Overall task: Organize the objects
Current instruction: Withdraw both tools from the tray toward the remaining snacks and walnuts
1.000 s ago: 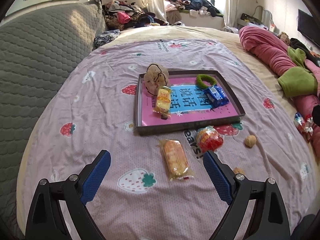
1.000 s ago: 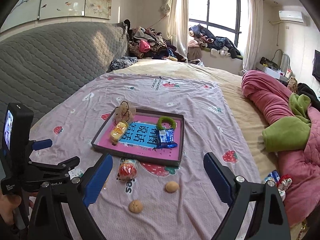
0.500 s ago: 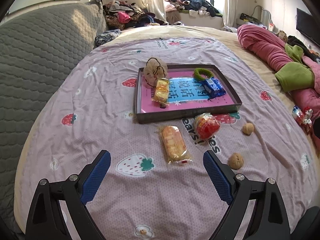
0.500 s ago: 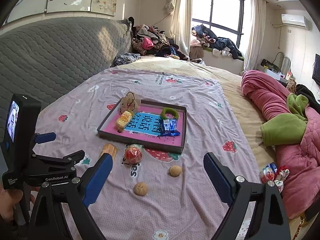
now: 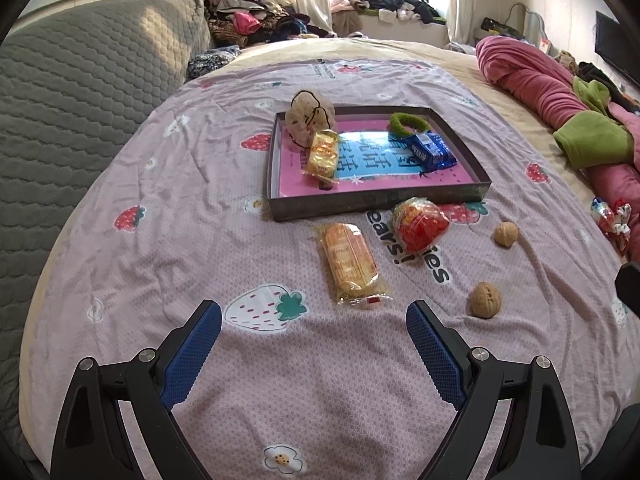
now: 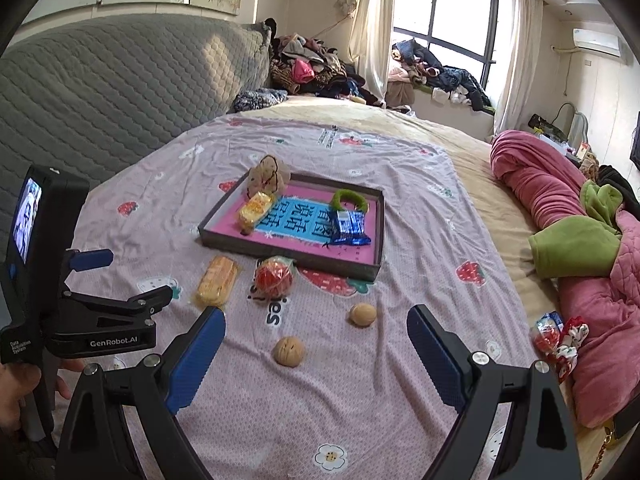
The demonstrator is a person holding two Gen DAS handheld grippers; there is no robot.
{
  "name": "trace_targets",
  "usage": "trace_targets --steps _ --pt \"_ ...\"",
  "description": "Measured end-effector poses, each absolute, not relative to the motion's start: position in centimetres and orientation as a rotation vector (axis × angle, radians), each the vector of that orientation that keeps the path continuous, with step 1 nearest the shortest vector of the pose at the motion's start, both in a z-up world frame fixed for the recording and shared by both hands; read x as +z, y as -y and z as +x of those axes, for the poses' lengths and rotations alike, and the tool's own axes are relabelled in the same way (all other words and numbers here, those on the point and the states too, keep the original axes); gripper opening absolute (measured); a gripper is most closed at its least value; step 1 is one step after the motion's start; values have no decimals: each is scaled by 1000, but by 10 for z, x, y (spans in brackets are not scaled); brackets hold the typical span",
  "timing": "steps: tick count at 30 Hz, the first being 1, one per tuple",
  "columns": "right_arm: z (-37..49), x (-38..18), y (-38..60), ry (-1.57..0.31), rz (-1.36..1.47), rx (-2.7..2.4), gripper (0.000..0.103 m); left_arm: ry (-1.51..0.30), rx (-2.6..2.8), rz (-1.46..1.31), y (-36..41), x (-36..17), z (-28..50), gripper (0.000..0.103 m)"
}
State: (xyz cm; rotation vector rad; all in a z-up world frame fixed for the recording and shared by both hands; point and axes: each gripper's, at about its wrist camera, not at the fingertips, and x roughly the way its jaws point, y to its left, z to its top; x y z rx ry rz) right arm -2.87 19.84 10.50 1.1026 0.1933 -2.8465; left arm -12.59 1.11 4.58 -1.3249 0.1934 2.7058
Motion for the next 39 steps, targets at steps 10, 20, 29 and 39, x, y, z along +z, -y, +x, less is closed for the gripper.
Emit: trace_targets --steps 10,20,29,39 --pt "-33 82 -199 -180 1150 -2824 92 -197 2686 -1357 -14 28 -128 94" --pt "-39 58 -201 -166 1196 -2802 92 -179 2672 -1372 -19 15 -136 94" --pt "-48 35 -203 -174 1254 -2774 92 -192 2654 -1413 -23 -2 -147 94" --pt "-57 14 -195 -183 1287 -2743 92 -170 2638 -1440 -24 -14 -158 94"
